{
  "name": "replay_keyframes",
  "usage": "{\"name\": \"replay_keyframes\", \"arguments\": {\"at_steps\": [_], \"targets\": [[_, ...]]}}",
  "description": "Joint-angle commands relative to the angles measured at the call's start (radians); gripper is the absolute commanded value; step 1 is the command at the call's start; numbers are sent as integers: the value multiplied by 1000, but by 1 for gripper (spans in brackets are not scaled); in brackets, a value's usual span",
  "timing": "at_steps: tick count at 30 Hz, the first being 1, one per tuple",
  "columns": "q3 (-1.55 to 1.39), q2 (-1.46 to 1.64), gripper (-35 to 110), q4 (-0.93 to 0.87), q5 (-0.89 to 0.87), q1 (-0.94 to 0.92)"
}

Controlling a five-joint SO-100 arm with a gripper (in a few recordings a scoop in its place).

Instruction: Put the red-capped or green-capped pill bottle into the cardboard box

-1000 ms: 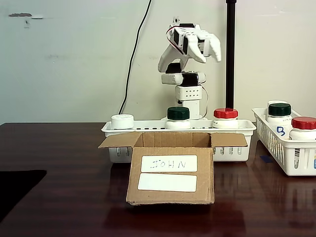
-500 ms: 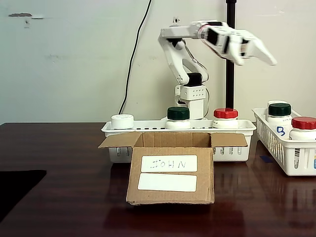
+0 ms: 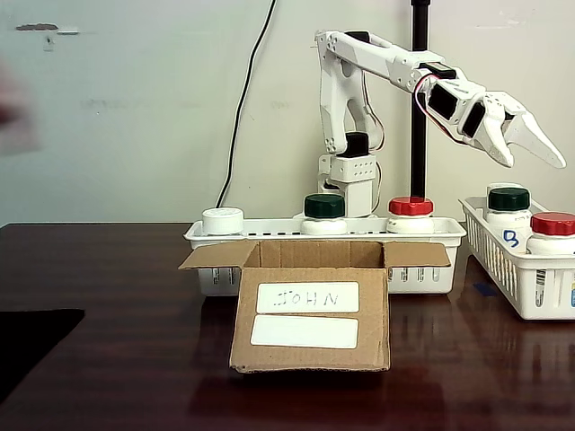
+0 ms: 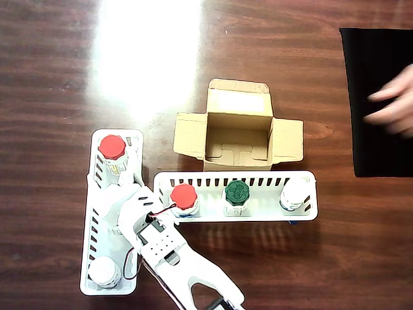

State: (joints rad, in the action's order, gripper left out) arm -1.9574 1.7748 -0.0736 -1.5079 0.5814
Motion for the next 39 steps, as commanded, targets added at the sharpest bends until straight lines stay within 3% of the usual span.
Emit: {"name": "replay_keyframes", "arguments": {"at_steps": [1, 39], "targets": [[66, -18, 87, 61, -14, -25], [434, -488, 86, 84, 52, -67]]}}
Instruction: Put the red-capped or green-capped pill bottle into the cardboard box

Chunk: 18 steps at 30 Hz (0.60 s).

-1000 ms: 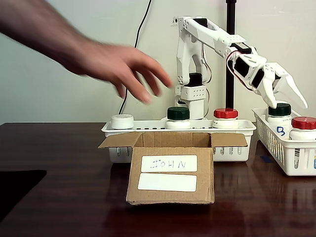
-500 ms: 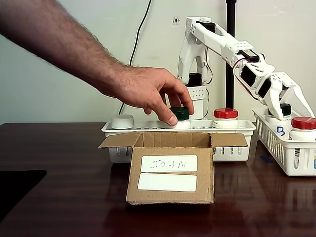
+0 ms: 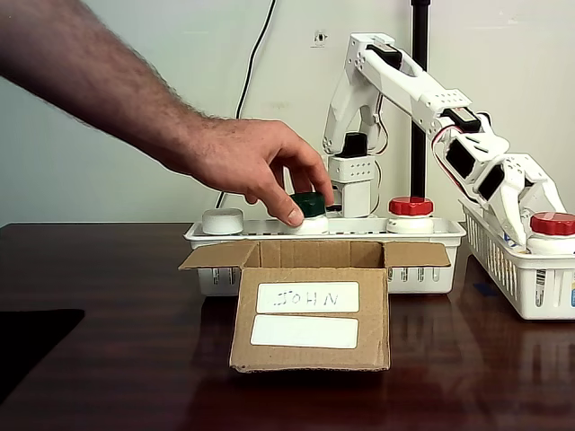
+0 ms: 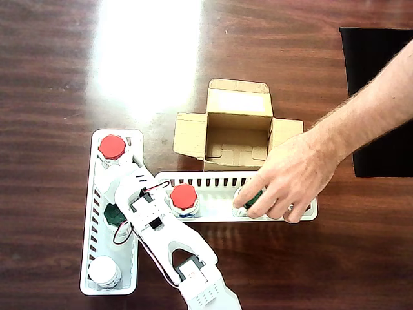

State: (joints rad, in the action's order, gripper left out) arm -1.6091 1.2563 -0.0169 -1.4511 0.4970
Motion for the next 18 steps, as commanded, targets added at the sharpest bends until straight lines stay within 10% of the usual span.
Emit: {"name": "replay_keyframes", "arguments": {"at_steps": [1, 6, 14, 18], "targets": [[97, 31, 86, 11, -5, 15], [127, 38, 69, -37, -8, 5], [202, 75, 4, -143, 15, 2], [308, 80, -3, -253, 49, 8]]}}
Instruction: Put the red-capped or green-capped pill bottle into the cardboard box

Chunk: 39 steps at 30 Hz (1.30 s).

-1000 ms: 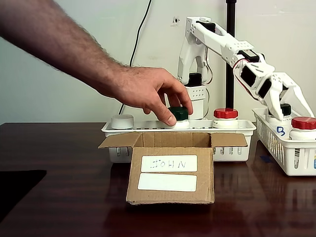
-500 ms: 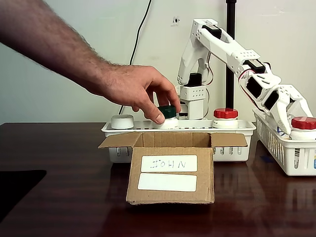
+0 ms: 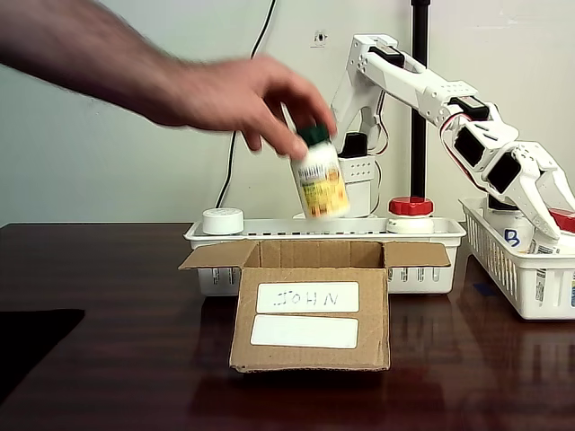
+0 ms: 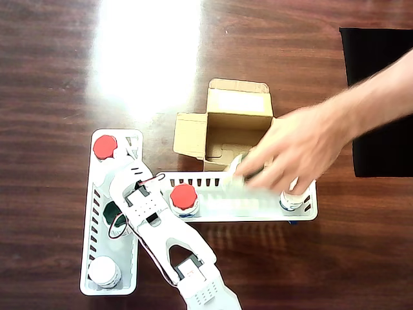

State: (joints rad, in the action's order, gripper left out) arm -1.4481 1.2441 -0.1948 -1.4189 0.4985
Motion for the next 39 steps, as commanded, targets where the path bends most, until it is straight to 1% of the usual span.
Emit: {"name": "replay_keyframes", "arguments": {"at_steps": [1, 7, 10, 14, 18, 20, 28, 34, 39], "targets": [[170, 92, -2, -97, 23, 8], [364, 130, -2, -325, 78, 14], [571, 106, -2, -503, 114, 20], [954, -8, -2, -773, 143, 21], [1517, -236, -2, -1065, 138, 5], [1735, -330, -2, -1164, 114, -21], [1761, -287, -2, -1327, 77, -172], [1761, -245, -2, -1370, 6, -328], [1766, -275, -2, -1370, -44, -443]]}}
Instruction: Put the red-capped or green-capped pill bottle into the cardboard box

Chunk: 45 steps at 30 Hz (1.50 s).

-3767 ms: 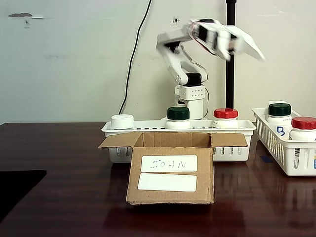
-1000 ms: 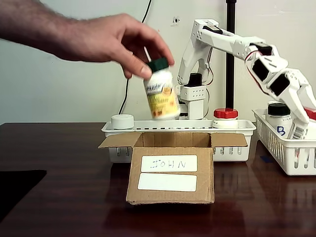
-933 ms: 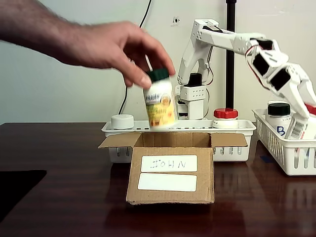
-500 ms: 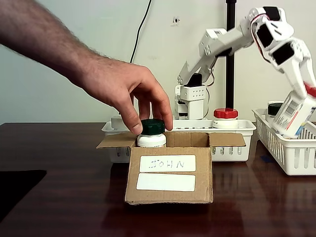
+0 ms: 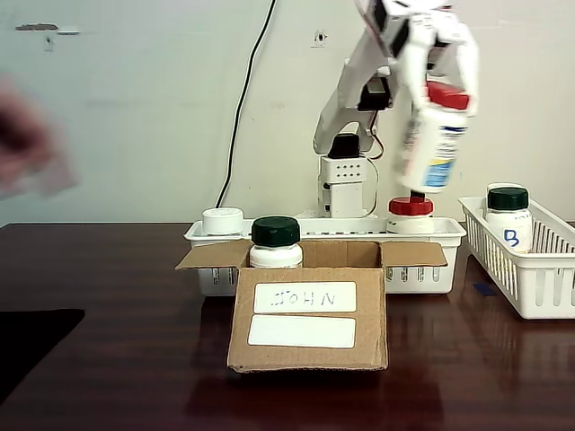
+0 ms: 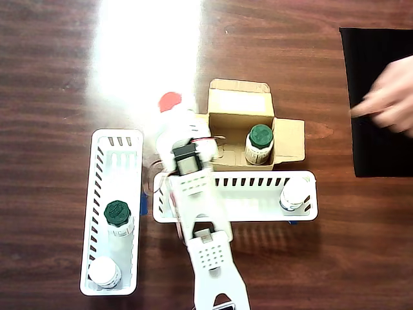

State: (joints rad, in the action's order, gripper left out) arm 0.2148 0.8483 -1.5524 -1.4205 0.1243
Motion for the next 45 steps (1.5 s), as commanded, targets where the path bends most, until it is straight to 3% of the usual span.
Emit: {"name": "replay_keyframes", "arguments": {"at_steps": [1, 28, 31, 40, 45], "targets": [[107, 109, -2, -11, -51, -86], [178, -316, 1, 224, -130, -206], [178, -334, 11, 215, -144, -204], [179, -301, 70, 146, -123, -166], [178, -218, 78, 58, -95, -130]]}}
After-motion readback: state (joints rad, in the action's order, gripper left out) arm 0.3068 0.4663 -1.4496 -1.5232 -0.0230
